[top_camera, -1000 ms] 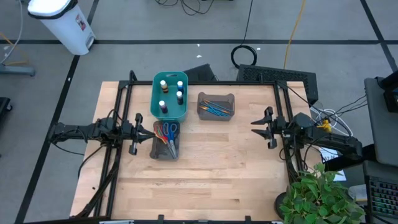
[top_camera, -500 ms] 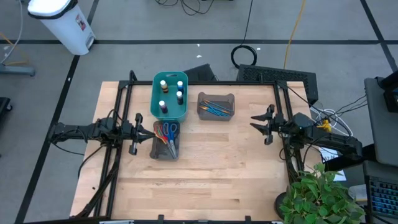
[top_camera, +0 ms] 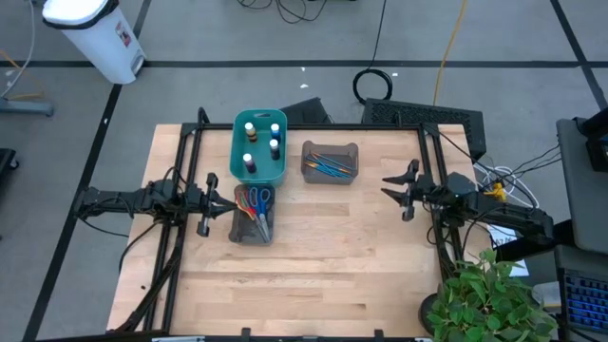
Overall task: Pick & Place Paint Supplies
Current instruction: Return to Home Position
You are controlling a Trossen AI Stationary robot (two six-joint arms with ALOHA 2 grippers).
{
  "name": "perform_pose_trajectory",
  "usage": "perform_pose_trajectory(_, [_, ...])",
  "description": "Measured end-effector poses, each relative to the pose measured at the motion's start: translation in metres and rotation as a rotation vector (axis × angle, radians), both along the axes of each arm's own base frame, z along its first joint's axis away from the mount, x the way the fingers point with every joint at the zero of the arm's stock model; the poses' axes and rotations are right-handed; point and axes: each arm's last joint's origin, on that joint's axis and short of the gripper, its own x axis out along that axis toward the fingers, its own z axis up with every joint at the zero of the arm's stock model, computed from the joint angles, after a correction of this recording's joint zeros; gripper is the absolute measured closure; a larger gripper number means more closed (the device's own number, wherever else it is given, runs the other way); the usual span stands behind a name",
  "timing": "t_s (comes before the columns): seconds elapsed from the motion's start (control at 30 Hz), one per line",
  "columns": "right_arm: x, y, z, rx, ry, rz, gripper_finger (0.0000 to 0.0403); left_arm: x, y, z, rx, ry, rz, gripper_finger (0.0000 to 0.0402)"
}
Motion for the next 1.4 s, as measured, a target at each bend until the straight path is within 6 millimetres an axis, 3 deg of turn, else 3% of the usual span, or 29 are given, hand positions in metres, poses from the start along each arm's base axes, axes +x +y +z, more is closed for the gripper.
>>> perform_pose_trajectory(0.23, [-0.0005,-0.0035,-0.0050,0.039,0.044,-0.121,0.0266,0.0000,0.0000,0.0000,0.000,0.000,0.000,0.0369])
perform_pose_trajectory(1.4, [0.0004,-0.0021,-0.0060,0.047,0.056,-0.066,0.0266,0.0000,0.0006,-0.0007,-0.025,0.013,0.018,0.0369])
